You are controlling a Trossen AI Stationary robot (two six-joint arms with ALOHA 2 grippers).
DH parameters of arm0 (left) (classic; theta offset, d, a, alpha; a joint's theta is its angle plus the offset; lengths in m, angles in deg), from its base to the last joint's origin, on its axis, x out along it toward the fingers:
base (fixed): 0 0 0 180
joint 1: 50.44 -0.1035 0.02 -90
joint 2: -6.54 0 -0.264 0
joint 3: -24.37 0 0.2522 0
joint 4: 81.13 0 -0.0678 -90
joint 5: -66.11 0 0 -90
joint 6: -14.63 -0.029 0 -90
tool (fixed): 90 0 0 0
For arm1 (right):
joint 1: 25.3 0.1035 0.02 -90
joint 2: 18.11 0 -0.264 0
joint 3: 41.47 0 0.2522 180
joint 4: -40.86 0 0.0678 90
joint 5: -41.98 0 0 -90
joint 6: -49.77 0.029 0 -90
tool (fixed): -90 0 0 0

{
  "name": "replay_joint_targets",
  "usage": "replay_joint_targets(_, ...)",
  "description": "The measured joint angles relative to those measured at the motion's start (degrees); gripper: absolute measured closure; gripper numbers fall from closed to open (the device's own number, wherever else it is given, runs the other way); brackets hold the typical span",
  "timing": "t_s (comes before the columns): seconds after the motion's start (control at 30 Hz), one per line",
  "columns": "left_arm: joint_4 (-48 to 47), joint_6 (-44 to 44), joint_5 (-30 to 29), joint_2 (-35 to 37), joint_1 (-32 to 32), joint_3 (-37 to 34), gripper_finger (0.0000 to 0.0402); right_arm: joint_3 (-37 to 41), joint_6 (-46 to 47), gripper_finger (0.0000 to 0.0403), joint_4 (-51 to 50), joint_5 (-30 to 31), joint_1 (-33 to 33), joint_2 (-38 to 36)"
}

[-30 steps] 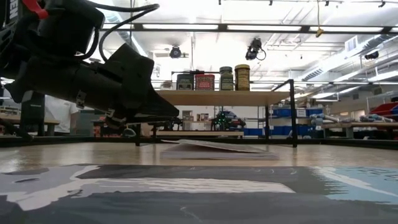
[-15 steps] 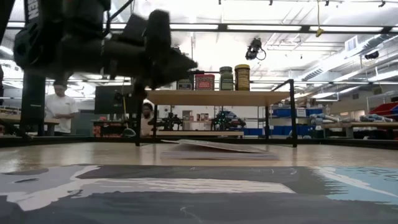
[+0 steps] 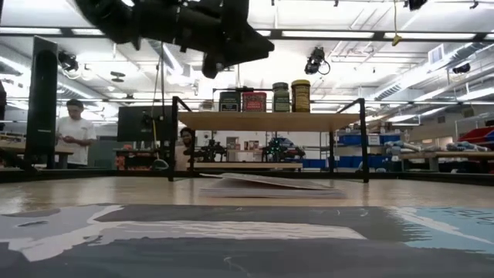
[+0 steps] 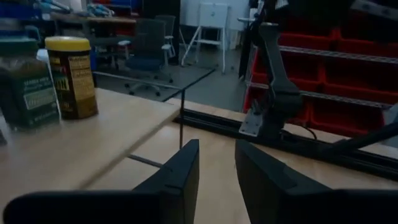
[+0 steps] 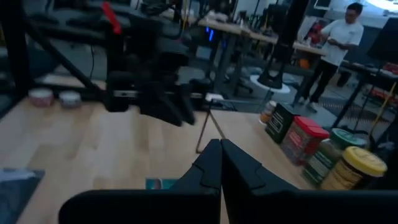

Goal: Shelf spices
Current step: Put the yellow seasoning bottle on the shelf

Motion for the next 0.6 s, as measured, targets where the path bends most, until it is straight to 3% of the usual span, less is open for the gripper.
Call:
replay_joint_targets(0.3,-18.36,-0.34,16.53,0.90,-9.20,11.21,0.0298,10.91,0.50,0.0402,16.59,-0.11,-0.02,-4.86)
replay_joint_targets(0.6,-20.69,-5.05,21.01,-8.58,-17.70,24.09,0.0298,15.71,-0.04,0.0401,23.82,-0.13,-2.74,-4.68)
